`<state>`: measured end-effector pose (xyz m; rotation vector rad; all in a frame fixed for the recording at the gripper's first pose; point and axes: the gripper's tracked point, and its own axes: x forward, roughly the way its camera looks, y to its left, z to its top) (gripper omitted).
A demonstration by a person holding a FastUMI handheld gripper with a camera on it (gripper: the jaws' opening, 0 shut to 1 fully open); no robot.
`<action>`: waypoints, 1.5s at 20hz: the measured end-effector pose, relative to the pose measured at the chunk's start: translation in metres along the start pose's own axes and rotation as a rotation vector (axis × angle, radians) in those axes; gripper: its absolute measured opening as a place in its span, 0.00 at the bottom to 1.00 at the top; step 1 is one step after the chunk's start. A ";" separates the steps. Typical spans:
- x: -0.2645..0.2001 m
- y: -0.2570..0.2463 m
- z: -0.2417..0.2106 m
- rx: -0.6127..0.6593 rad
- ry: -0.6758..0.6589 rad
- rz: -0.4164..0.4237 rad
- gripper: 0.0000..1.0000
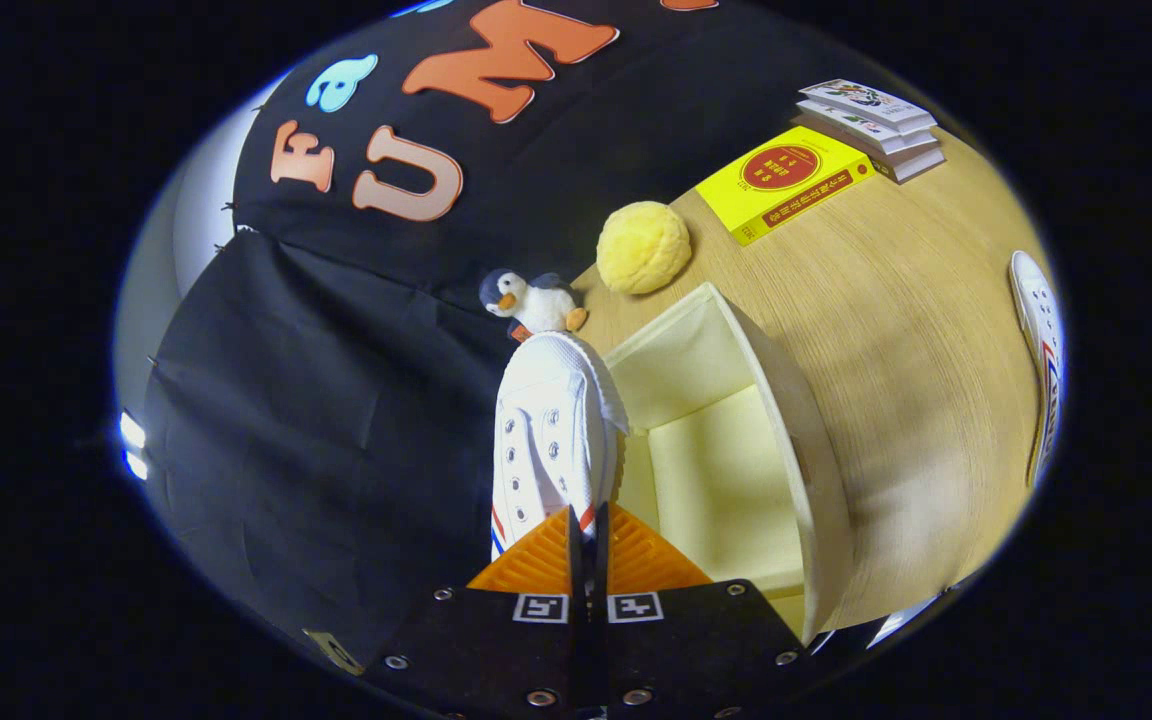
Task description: Open the storage box then place both shoes into the box .Put the left shoe in first, then the right shoe, with the right side of both shoes facing outward in a uniform manner.
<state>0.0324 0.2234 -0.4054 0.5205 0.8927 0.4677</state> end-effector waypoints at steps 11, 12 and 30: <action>0.061 -0.026 -0.040 -0.044 0.063 -0.219 0.00; 0.066 -0.027 -0.044 -0.055 0.078 -0.225 0.02; -0.083 -0.085 0.069 -0.092 -0.179 -0.145 0.98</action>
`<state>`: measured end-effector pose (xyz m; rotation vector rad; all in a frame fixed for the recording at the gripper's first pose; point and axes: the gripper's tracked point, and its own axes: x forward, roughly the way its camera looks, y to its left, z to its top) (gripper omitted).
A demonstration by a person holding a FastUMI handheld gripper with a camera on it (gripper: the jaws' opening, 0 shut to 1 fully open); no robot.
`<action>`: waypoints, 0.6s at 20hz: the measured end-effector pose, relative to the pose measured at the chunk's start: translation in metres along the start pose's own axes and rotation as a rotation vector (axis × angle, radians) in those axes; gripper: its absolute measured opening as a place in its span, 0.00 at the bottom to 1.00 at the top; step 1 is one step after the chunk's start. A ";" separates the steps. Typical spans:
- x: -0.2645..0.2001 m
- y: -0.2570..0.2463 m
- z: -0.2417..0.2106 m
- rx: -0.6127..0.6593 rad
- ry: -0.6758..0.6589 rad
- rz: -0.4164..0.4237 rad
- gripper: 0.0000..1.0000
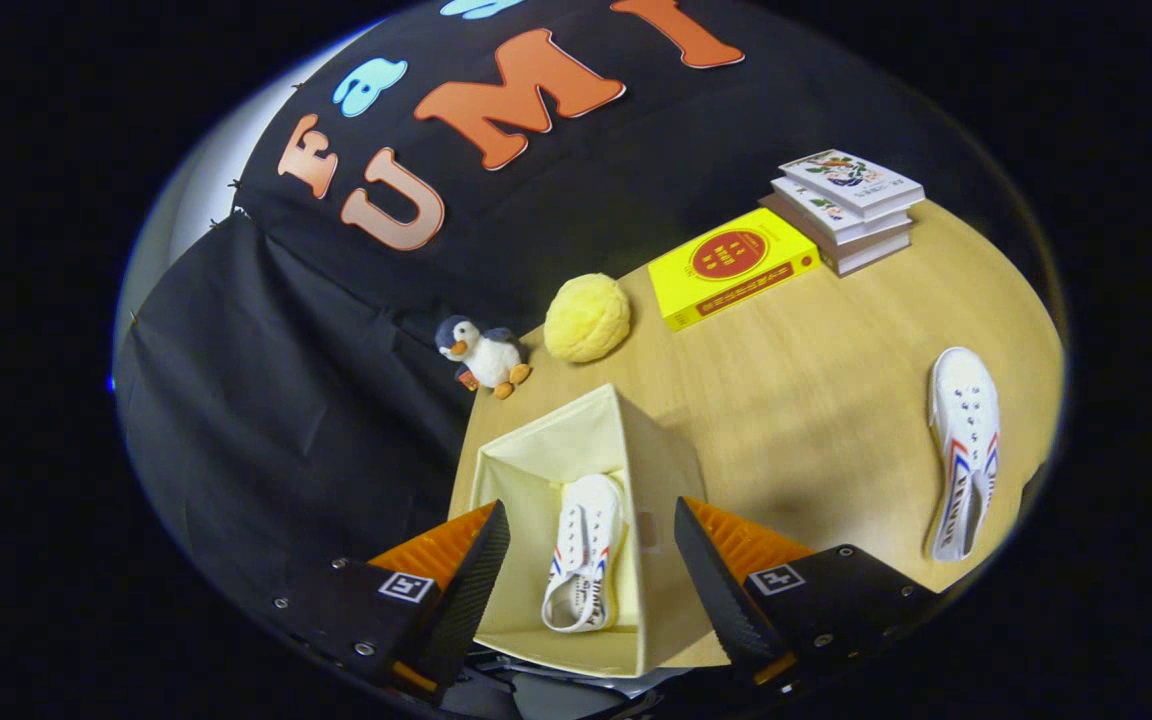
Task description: Open the storage box then place both shoes into the box .Put the left shoe in first, then the right shoe, with the right side of both shoes facing outward in a uniform manner.
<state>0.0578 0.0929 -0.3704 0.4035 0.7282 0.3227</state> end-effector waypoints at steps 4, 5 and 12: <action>-0.022 -0.082 0.013 0.033 -0.016 -0.122 0.98; -0.026 -0.104 0.013 0.028 -0.011 -0.159 0.98; -0.046 -0.225 -0.006 0.064 0.078 -0.328 0.98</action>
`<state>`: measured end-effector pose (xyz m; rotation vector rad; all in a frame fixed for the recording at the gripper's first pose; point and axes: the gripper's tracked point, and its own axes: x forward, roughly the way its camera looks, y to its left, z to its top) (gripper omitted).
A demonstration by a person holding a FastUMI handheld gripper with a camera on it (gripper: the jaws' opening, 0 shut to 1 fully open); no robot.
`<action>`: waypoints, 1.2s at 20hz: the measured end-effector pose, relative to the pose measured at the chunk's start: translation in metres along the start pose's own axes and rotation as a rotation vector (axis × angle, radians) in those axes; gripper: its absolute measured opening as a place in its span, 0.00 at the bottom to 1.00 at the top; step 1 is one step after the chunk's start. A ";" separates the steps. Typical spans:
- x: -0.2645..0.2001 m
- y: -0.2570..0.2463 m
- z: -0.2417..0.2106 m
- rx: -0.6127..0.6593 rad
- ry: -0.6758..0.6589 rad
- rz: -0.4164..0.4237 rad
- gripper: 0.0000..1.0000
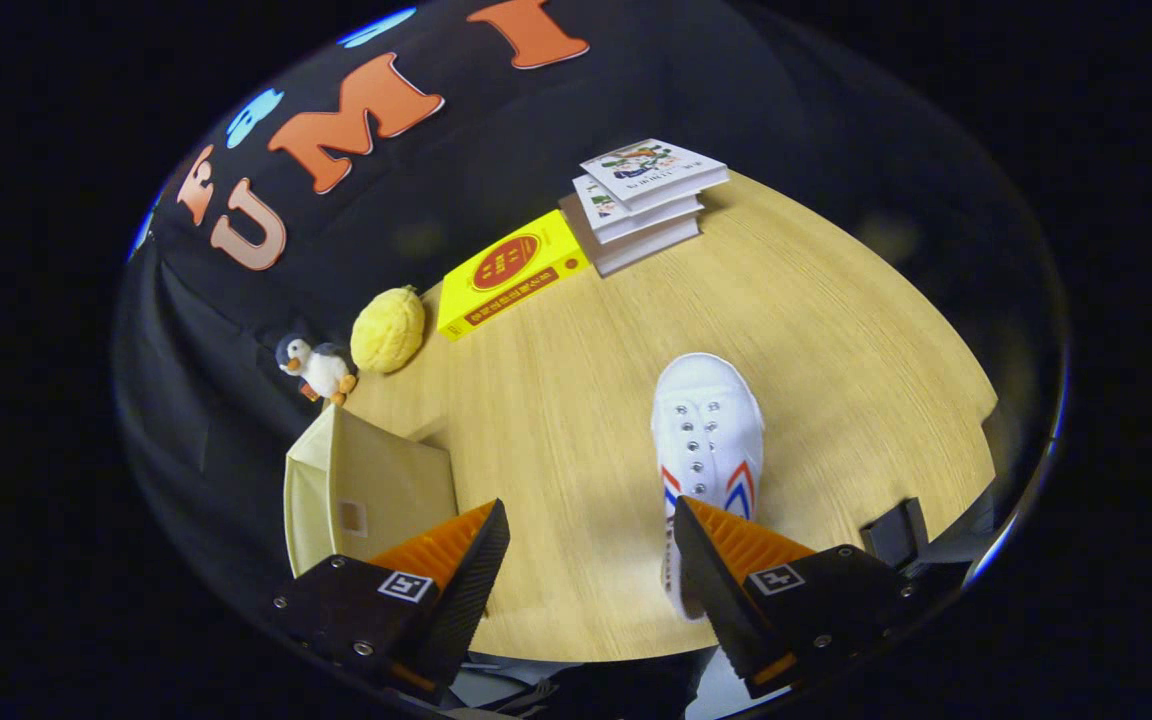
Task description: Open the storage box then place both shoes into the box .Put the left shoe in first, then the right shoe, with the right side of both shoes facing outward in a uniform manner.
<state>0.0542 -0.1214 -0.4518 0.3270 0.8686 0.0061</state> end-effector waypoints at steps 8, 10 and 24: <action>0.031 -0.082 -0.026 0.010 0.126 -0.146 0.93; 0.041 -0.087 -0.030 -0.010 0.154 -0.162 0.81; 0.060 -0.083 -0.029 0.140 0.095 0.037 0.00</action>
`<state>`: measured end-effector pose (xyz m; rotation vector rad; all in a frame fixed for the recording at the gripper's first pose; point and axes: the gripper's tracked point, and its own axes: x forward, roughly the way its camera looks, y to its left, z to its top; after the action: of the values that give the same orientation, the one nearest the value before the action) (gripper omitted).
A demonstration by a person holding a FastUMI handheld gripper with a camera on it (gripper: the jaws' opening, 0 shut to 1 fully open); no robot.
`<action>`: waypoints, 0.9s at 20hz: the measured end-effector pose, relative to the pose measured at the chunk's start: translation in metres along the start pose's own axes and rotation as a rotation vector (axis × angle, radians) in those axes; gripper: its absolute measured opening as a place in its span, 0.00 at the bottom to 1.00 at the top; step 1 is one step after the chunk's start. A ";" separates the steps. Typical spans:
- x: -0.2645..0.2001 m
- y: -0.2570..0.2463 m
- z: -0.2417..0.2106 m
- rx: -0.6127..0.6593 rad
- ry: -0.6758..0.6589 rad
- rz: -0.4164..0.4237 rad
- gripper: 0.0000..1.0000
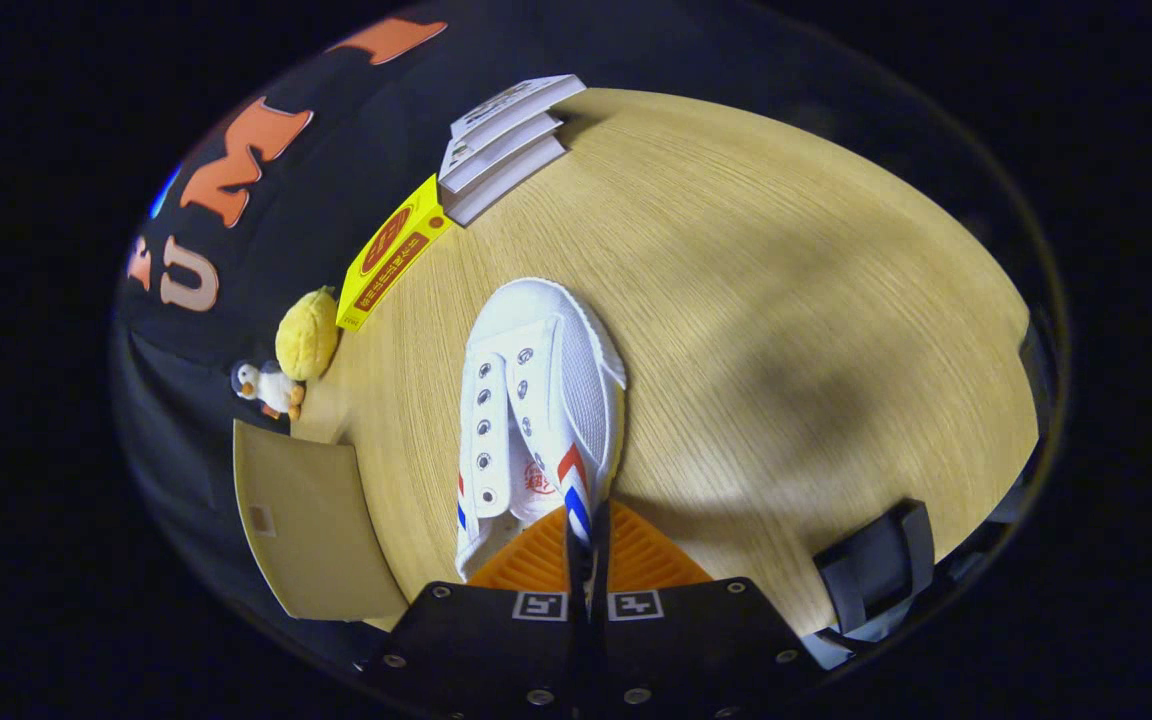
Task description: Open the storage box then place both shoes into the box .Put the left shoe in first, then the right shoe, with the right side of both shoes facing outward in a uniform manner.
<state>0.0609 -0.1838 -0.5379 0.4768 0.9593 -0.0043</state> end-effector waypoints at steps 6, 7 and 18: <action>-0.037 0.082 0.031 -0.033 -0.057 0.126 0.00; -0.043 0.095 0.031 -0.059 -0.056 0.129 0.00; -0.093 0.284 -0.024 -0.240 -0.022 0.248 0.00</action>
<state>0.0478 0.0611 -0.3663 0.3699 0.8613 0.3253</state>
